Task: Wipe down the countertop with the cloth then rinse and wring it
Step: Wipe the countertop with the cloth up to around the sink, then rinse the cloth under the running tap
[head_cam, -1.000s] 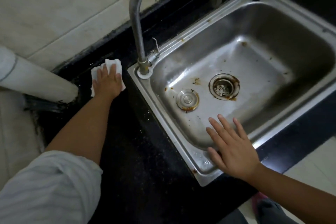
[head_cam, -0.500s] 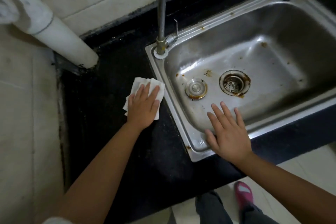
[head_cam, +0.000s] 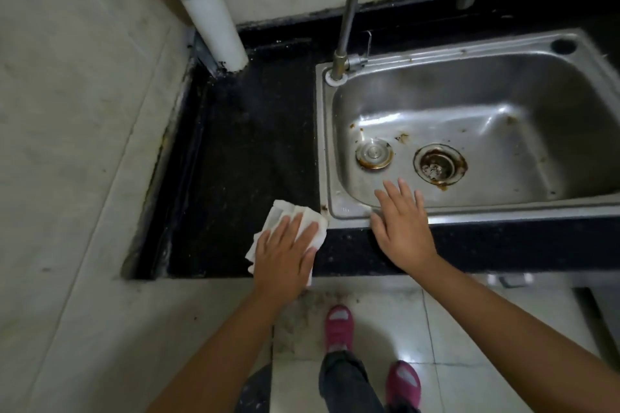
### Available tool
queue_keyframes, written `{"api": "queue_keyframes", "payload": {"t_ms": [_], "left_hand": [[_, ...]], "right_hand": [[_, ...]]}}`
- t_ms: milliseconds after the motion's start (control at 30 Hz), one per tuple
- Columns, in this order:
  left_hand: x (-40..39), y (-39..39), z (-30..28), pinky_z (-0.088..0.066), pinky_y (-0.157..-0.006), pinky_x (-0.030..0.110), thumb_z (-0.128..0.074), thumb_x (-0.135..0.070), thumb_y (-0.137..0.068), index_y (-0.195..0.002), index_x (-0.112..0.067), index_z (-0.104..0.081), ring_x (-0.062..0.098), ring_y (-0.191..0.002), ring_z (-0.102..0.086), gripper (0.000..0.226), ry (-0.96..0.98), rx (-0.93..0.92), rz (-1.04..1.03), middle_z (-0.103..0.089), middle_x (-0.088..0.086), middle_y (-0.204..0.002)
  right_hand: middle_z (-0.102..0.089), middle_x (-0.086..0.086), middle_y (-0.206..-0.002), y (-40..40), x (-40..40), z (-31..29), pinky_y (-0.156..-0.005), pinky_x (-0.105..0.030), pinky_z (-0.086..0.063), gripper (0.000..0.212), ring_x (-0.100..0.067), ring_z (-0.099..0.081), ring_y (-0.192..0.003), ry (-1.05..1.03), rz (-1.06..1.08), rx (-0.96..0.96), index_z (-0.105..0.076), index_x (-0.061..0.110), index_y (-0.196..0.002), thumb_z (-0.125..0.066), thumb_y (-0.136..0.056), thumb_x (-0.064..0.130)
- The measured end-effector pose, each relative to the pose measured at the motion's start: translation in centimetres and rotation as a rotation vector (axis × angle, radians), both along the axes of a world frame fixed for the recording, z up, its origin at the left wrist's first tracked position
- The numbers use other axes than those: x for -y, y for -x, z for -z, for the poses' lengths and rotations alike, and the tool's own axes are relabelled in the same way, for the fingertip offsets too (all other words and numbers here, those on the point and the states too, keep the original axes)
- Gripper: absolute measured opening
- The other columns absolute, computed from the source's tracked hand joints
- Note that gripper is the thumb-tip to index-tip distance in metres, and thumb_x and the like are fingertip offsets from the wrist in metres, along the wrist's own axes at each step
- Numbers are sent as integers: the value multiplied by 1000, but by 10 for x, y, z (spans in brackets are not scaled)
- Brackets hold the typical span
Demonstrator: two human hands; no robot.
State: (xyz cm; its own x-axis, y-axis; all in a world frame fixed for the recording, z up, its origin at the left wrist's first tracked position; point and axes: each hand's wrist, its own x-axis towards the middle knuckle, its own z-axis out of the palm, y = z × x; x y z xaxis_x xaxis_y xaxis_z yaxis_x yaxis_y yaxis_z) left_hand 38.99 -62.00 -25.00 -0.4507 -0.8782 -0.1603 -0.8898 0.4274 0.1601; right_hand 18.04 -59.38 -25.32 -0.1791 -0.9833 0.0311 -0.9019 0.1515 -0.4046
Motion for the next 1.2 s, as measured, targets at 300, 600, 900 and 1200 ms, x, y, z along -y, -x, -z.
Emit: {"api": "queue_keyframes", "payload": {"t_ms": [300,600,900,1200], "left_hand": [[-58,15,-2,-31,-83,25,-40,-28,-81,-101,-36,-58,8,-107,-48,28,-13,-286,-51,-72,-5,-100],[-84,72,-51,-31,-90,10,-32,-38,-93,-121,-10,-57,9,-111,-50,47,-216,-706,-262,-54,-5,-116],[-48,139,-102,-44,-80,31,-30,-32,-99,-109,-34,-36,8,-91,-49,12,-631,-1020,-358,-47,-12,-99],[-13,182,-106,-39,-62,24,-46,-26,-95,-79,-25,-38,11,-70,-46,17,-713,-694,-96,-51,0,-81]], "right_hand": [[-50,-26,-131,37,-72,-3,-103,-51,-17,56,-34,-29,-129,14,-59,46,-56,-5,-119,-29,-87,32],[-39,-21,-142,67,-95,-27,-112,-39,-9,73,-19,-13,-133,65,52,223,-48,-3,-128,-19,-82,45],[-39,-4,-141,94,-113,-68,-111,-26,-11,52,-5,-13,-132,170,134,429,-43,8,-133,-38,-91,38],[-49,11,-120,131,-78,-101,-86,7,-28,31,-1,-43,-117,139,121,716,-54,16,-124,-50,-93,17]]}}
